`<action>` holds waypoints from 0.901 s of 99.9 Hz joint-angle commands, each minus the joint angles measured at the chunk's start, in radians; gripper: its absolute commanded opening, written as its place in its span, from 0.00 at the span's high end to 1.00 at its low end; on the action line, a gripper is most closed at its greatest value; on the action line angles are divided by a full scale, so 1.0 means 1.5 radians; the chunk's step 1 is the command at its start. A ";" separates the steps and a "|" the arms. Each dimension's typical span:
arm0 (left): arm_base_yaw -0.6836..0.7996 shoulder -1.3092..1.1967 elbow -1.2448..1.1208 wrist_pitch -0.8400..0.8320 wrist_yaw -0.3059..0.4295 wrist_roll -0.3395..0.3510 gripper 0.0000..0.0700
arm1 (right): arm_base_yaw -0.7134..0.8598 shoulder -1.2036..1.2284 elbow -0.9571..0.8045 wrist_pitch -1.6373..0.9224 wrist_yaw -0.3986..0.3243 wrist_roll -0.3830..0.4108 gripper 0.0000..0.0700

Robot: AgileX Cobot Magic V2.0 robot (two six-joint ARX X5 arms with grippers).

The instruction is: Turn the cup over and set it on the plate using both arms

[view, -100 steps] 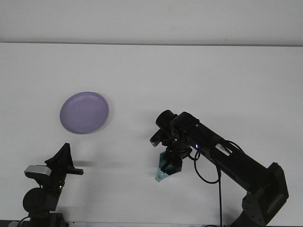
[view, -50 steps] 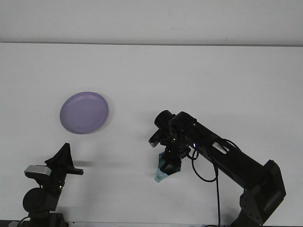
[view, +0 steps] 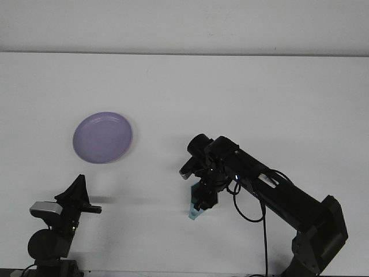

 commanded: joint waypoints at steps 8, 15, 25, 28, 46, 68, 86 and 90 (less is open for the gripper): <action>0.000 -0.001 -0.012 0.006 -0.002 -0.003 0.98 | 0.000 0.014 0.056 -0.044 0.000 -0.007 0.46; 0.000 -0.001 -0.012 0.006 -0.002 -0.003 0.98 | -0.001 0.009 0.086 -0.044 0.000 -0.001 0.46; 0.000 -0.001 -0.011 0.006 -0.001 -0.011 0.98 | -0.006 -0.010 0.132 -0.044 0.015 -0.001 0.46; 0.000 -0.001 -0.009 0.006 -0.001 -0.020 0.98 | -0.008 -0.017 0.148 -0.044 0.025 0.001 0.46; 0.000 -0.001 0.013 0.005 0.002 -0.038 0.98 | -0.033 -0.073 0.220 -0.041 0.096 0.018 0.46; -0.001 0.021 0.095 -0.050 0.009 -0.055 0.98 | -0.109 -0.181 0.219 0.056 0.075 0.031 0.46; -0.003 0.081 0.200 -0.103 0.040 -0.081 0.98 | -0.160 -0.295 0.152 0.180 0.057 0.032 0.46; -0.003 0.105 0.227 -0.124 0.054 -0.108 0.98 | -0.169 -0.326 0.121 0.210 0.057 0.032 0.46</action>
